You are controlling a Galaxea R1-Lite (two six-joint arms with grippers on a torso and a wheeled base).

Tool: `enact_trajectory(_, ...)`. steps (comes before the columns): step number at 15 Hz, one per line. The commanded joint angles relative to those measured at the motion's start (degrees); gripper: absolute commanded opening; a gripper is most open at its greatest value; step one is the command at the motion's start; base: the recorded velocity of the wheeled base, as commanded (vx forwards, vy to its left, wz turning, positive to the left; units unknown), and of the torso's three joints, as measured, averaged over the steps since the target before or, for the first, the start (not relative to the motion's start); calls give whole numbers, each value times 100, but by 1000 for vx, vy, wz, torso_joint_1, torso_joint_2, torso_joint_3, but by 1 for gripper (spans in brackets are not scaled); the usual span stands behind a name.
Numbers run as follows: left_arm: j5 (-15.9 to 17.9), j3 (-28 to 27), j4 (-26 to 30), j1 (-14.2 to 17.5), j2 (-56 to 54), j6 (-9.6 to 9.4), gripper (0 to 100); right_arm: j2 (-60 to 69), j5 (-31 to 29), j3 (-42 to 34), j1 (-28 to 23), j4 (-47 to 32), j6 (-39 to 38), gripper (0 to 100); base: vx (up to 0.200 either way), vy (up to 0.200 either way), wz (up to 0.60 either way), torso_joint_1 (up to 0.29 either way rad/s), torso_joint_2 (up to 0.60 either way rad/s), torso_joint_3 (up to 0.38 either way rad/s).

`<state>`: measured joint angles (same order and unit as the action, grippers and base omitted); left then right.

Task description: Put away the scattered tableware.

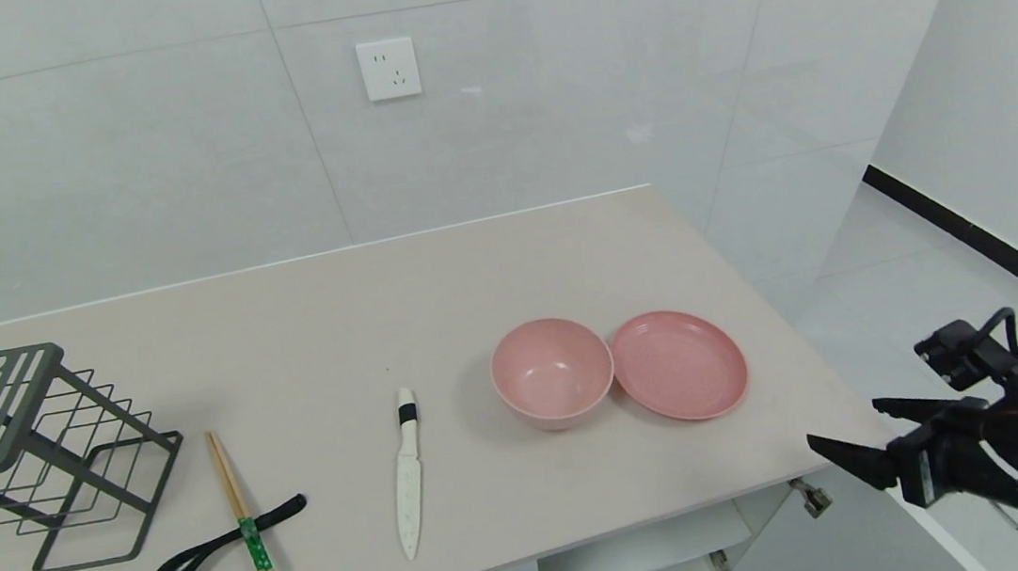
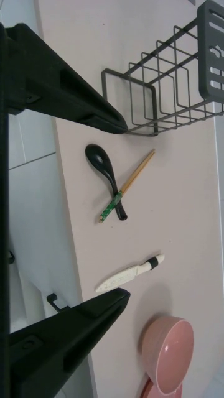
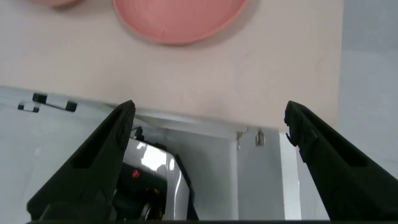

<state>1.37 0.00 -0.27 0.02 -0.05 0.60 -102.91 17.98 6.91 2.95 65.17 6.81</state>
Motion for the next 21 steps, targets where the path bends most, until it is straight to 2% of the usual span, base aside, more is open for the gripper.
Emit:
enact_trajectory(1, 4, 0, 0, 6, 5, 2, 100, -853, 12, 908, 48, -13, -66, 100, 0, 0, 0, 0, 0, 0)
enact_trajectory(4, 4, 0, 0, 6, 5, 2, 100, -1416, -58, 2236, 83, -92, -304, 100, 0, 0, 0, 0, 0, 0)
enact_trajectory(8, -5, 0, -8, 6, 5, 2, 100, -1521, -93, 3035, 118, -655, -620, 100, 0, 0, 0, 0, 0, 0)
enact_trajectory(10, -5, 0, -8, 6, 5, 2, 100, -1477, -49, 3826, 83, -1797, -725, 100, 0, 0, 0, 0, 0, 0)
enact_trajectory(15, -5, 0, -8, 6, 5, 11, 100, -2242, -119, 4169, 496, -1894, -550, 100, 0, 0, 0, 0, 0, 0)
enact_trajectory(21, -22, 0, -8, 6, 5, 11, 100, -2708, -348, 4310, 487, -1534, -523, 100, 0, 0, 0, 0, 0, 0)
